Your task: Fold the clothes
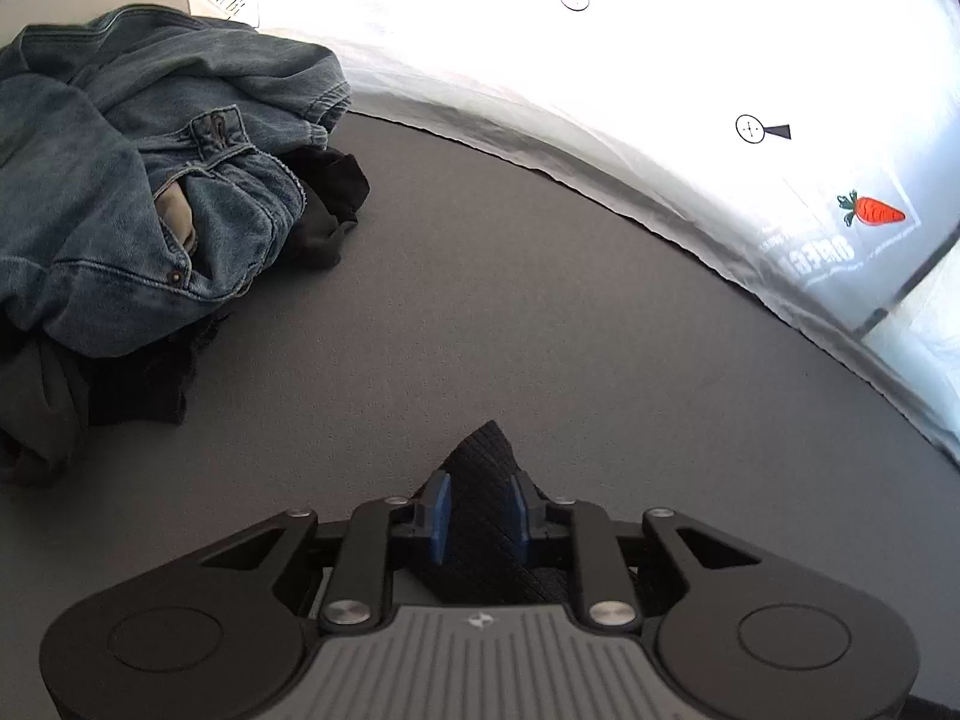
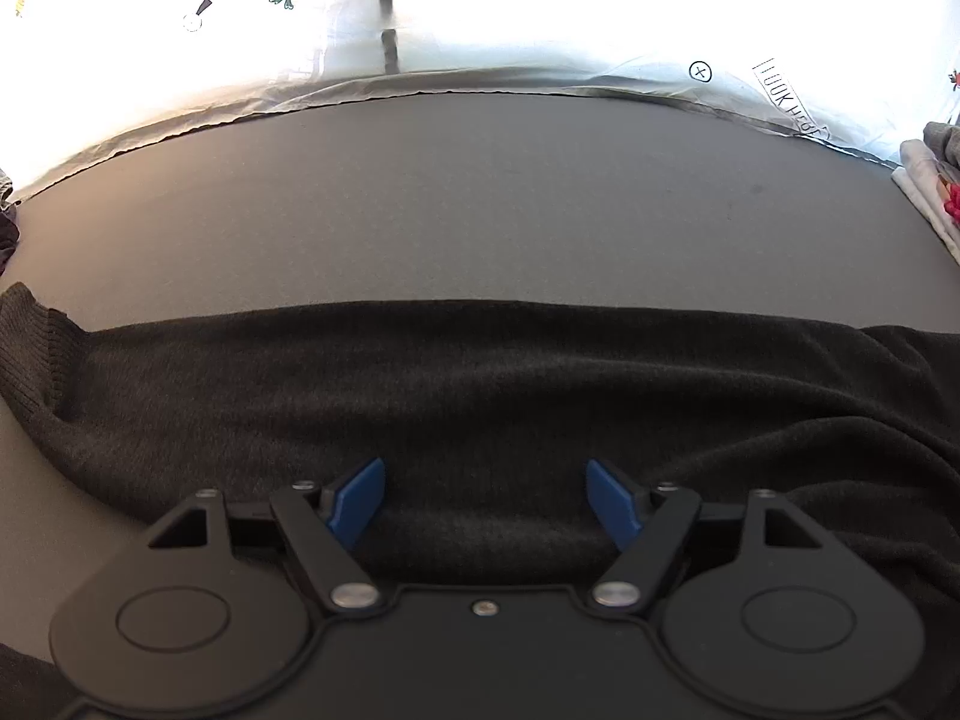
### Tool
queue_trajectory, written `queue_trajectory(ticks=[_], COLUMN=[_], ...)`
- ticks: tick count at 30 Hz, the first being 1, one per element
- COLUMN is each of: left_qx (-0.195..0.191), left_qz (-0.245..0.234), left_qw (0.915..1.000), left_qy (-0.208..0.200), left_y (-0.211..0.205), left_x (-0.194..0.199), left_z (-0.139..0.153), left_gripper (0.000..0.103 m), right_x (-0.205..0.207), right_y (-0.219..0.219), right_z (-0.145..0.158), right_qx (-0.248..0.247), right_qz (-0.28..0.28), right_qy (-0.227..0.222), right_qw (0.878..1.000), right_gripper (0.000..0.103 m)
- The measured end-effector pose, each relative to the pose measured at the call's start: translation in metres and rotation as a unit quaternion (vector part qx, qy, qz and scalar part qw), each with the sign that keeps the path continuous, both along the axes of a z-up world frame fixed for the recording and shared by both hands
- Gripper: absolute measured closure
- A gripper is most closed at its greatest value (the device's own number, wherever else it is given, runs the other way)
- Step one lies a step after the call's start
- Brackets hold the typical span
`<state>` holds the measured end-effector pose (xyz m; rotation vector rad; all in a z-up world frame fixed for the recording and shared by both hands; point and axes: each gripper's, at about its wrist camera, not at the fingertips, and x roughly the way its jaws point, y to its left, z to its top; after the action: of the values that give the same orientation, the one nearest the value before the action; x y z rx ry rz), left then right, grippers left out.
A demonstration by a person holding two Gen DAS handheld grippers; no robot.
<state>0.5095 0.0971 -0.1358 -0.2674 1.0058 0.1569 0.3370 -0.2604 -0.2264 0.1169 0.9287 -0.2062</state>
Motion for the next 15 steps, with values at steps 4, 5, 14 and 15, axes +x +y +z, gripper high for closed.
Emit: queue_trajectory(ticks=[4,5,14,15], left_qx=[0.034,0.041,0.020,0.030], left_qz=[0.000,0.002,-0.023,-0.029], left_qw=[0.9993,0.9989,0.9993,0.9989], left_qy=[0.018,0.024,0.023,0.022], left_y=[0.010,0.013,0.008,0.004], left_x=[-0.013,-0.016,-0.010,-0.007], left_z=[-0.017,-0.022,-0.049,-0.051], left_gripper=[0.075,0.075,0.043,0.043], right_x=[-0.001,0.000,0.009,0.008], right_y=[0.001,0.001,0.000,0.000], right_z=[-0.002,-0.003,-0.005,-0.005], right_qx=[-0.003,-0.004,-0.006,-0.007], right_qz=[-0.007,-0.008,-0.004,-0.004], right_qy=[-0.008,-0.009,-0.006,-0.007], right_qw=[1.000,1.000,1.000,1.000], right_gripper=[0.018,0.017,0.003,0.003])
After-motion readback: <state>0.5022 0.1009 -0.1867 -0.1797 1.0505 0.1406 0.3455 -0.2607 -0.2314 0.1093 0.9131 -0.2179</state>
